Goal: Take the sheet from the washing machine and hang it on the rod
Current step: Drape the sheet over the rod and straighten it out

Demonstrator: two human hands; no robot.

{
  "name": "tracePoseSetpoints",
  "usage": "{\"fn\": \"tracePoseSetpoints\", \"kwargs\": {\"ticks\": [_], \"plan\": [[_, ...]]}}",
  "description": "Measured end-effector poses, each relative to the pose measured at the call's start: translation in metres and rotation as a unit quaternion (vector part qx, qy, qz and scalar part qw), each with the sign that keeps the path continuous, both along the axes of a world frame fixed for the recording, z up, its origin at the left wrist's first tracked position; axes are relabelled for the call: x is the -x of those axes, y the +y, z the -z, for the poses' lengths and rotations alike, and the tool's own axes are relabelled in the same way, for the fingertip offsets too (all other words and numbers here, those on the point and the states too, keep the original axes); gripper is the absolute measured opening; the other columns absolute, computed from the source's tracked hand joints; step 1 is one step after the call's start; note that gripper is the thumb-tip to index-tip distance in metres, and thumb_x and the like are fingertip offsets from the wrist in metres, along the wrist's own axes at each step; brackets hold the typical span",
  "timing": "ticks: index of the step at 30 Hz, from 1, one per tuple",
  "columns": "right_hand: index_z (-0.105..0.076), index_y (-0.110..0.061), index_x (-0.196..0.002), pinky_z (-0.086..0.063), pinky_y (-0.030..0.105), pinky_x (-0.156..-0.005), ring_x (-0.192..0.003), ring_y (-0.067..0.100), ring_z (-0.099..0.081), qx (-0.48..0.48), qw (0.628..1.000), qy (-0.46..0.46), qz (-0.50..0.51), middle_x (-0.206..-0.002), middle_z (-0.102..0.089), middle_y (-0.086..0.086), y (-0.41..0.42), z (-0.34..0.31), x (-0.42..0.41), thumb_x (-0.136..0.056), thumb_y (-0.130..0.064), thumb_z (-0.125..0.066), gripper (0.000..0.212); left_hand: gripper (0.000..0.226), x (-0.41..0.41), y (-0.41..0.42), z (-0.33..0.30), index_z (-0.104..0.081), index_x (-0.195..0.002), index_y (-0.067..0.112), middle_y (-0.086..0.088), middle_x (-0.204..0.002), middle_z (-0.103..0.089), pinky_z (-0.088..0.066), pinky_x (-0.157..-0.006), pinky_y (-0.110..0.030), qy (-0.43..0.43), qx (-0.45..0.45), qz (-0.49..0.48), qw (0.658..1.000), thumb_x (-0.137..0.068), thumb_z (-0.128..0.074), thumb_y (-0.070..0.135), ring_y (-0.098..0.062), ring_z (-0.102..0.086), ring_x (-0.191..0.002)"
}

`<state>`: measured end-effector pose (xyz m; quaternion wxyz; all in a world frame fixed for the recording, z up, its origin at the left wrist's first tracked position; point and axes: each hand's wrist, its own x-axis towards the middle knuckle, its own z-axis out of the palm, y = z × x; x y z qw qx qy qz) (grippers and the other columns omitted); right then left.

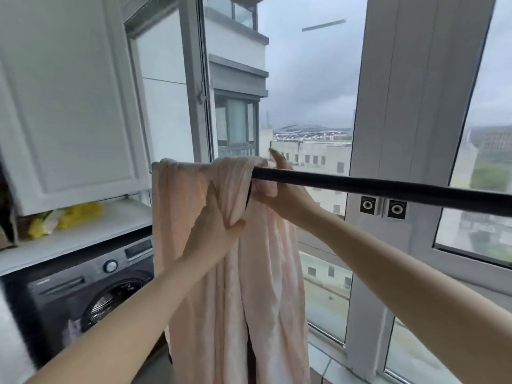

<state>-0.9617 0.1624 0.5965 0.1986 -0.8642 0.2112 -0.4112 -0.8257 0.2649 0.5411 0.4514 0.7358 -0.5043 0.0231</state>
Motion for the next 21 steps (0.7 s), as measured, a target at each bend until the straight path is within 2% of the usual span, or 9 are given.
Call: {"fn": "tracePoseSetpoints", "kwargs": {"ticks": [3,5,6,8,10,13,17,18,21], "plan": [[-0.017,-0.025,-0.150,-0.041,0.020,-0.083,-0.117,0.014,-0.048,-0.003,0.999,0.009,-0.043,-0.131,-0.049,0.001,-0.010,-0.003,-0.006,-0.090,-0.008,-0.059,0.075,0.068,-0.006,0.003,0.004,-0.024,-0.146,0.019,0.012,-0.113,-0.049,-0.041,-0.067,-0.015,0.015,-0.034,-0.011,0.999,-0.090,-0.057,0.038,-0.009,-0.055,-0.092],[-0.028,-0.027,-0.144,-0.049,0.017,-0.071,-0.104,0.016,-0.054,0.006,0.999,0.002,-0.045,-0.121,-0.050,-0.004,-0.014,-0.004,-0.006,-0.093,-0.005,-0.050,0.059,0.026,-0.015,0.002,0.011,-0.053,-0.111,0.012,0.009,-0.088,-0.056,-0.033,-0.052,-0.013,-0.005,-0.061,-0.030,0.998,-0.089,-0.055,0.027,-0.006,-0.052,-0.072],[-0.034,-0.027,-0.139,-0.053,0.020,-0.067,-0.095,0.015,-0.056,-0.002,0.999,-0.004,-0.047,-0.115,-0.051,-0.006,-0.017,-0.004,-0.005,-0.094,-0.006,-0.046,0.051,0.010,-0.018,0.002,0.013,-0.056,-0.091,0.012,0.003,-0.078,-0.056,-0.032,-0.049,-0.015,-0.013,-0.064,-0.038,0.997,-0.088,-0.053,0.022,-0.011,-0.054,-0.068],[-0.048,-0.020,-0.123,-0.057,0.024,-0.066,-0.083,0.014,-0.060,-0.018,0.997,-0.039,-0.061,-0.100,-0.057,-0.006,-0.022,-0.004,-0.002,-0.097,-0.010,-0.045,0.028,0.018,-0.023,0.005,0.017,-0.050,-0.069,0.012,-0.003,-0.065,-0.053,-0.032,-0.047,-0.021,-0.023,-0.052,-0.051,0.997,-0.087,-0.051,0.015,-0.021,-0.056,-0.064],[-0.056,-0.012,-0.104,-0.053,0.017,-0.058,-0.081,0.015,-0.062,-0.044,0.993,-0.086,-0.067,-0.093,-0.060,-0.002,-0.028,-0.005,0.002,-0.098,-0.021,-0.049,0.012,0.020,-0.024,0.012,0.010,-0.050,-0.069,0.010,-0.003,-0.062,-0.050,-0.032,-0.046,-0.024,-0.034,-0.026,-0.083,0.996,-0.089,-0.049,0.012,-0.019,-0.051,-0.058],[-0.059,-0.012,-0.098,-0.040,0.003,-0.055,-0.078,0.007,-0.056,-0.043,0.995,-0.092,0.009,-0.090,-0.055,-0.006,-0.037,-0.014,0.010,-0.095,-0.028,-0.055,0.017,0.021,-0.025,0.026,-0.016,-0.046,-0.070,0.010,-0.005,-0.063,-0.048,-0.031,-0.046,-0.028,-0.065,0.028,-0.136,0.988,-0.091,-0.048,0.012,-0.021,-0.049,-0.059],[-0.059,-0.013,-0.114,-0.044,0.030,-0.084,-0.102,0.029,-0.057,-0.007,0.992,0.028,0.121,-0.110,-0.061,0.011,-0.056,-0.029,0.032,-0.092,-0.020,-0.058,0.023,0.016,-0.013,0.028,-0.073,-0.042,-0.075,0.010,-0.005,-0.071,-0.047,-0.025,-0.057,-0.032,-0.117,0.074,-0.183,0.973,-0.091,-0.044,0.009,-0.026,-0.044,-0.071],[-0.060,-0.012,-0.113,-0.045,0.026,-0.082,-0.100,0.030,-0.057,-0.022,0.992,0.036,0.116,-0.106,-0.063,0.010,-0.059,-0.027,0.040,-0.092,-0.019,-0.057,0.022,0.013,-0.007,0.024,-0.089,-0.044,-0.078,0.008,-0.005,-0.074,-0.047,-0.027,-0.060,-0.032,-0.126,0.082,-0.186,0.971,-0.091,-0.043,0.008,-0.026,-0.044,-0.075],[-0.063,-0.012,-0.079,-0.036,0.007,-0.045,-0.066,0.016,-0.054,-0.053,0.996,0.034,0.065,-0.070,-0.054,-0.006,-0.067,0.003,0.069,-0.092,-0.015,-0.053,0.017,0.016,0.022,0.007,-0.131,-0.055,-0.094,0.004,-0.009,-0.088,-0.055,-0.034,-0.066,-0.029,-0.161,0.101,-0.165,0.968,-0.090,-0.040,0.007,-0.023,-0.047,-0.083]]}}
